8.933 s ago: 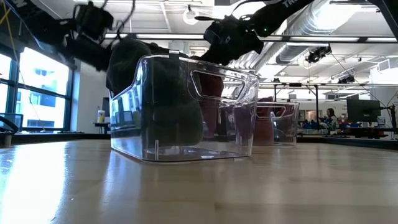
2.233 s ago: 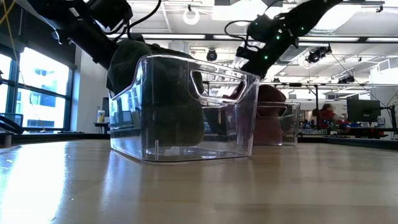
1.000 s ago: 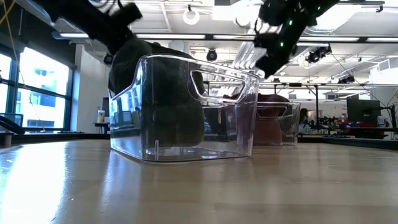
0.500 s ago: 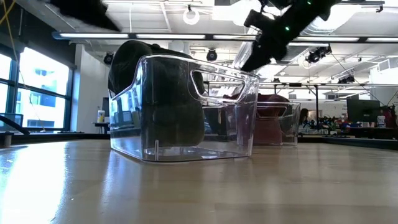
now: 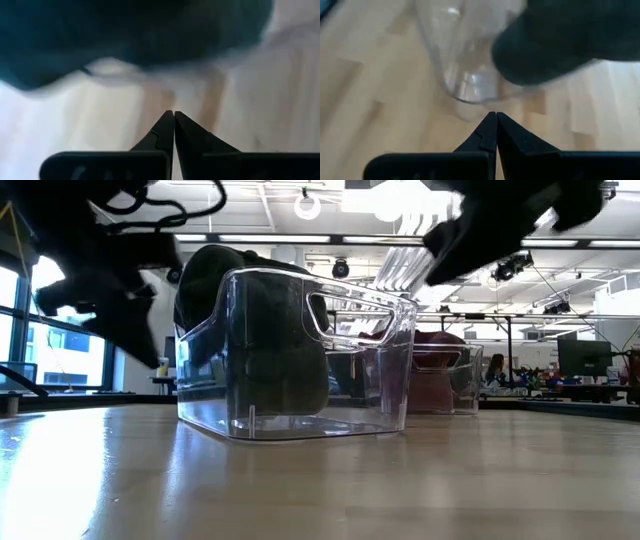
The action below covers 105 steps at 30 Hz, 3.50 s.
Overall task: Pick & Place hat
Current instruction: Adjust the bottom transparent bin, then put the black cap into the bottom transparent bin
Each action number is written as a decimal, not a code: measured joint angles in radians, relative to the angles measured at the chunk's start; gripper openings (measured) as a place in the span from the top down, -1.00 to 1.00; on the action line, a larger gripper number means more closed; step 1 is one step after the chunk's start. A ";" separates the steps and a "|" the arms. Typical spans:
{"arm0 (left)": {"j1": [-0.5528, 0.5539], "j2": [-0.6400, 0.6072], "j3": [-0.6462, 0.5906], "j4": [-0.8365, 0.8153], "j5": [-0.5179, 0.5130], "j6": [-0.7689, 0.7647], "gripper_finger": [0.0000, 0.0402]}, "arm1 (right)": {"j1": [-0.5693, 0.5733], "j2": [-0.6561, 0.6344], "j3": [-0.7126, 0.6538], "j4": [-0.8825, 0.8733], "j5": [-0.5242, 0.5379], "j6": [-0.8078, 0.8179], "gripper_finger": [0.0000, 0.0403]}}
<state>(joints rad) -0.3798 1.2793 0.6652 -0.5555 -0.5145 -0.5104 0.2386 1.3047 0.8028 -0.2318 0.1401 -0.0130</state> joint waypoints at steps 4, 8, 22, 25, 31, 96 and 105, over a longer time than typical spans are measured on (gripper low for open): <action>0.038 0.018 0.001 0.138 -0.088 0.085 0.95 | 0.135 -0.004 0.020 -0.010 0.105 0.143 0.99; 0.126 0.020 0.001 0.193 -0.106 0.159 0.95 | 0.216 0.014 0.019 -0.035 0.228 0.360 0.99; 0.197 -0.076 0.001 0.152 -0.088 0.246 0.95 | 0.219 0.397 0.096 0.152 0.279 0.510 1.00; 0.156 -0.154 0.017 0.040 -0.110 0.184 0.95 | 0.217 0.440 0.164 0.178 0.273 0.437 1.00; 0.029 -0.320 0.035 -0.128 -0.123 0.004 0.95 | 0.233 0.455 0.237 0.166 0.318 0.348 1.00; -0.285 0.211 0.169 0.996 -0.098 0.906 0.95 | 0.621 -0.081 0.056 -0.492 0.192 1.083 0.97; -0.275 0.378 0.350 0.688 -0.123 0.816 0.95 | 0.601 -0.081 -0.112 -0.457 -0.121 1.390 0.37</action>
<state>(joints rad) -0.6551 1.6569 1.0156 0.1321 -0.6375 0.3054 0.8394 1.2240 0.6906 -0.6892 0.0187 1.3774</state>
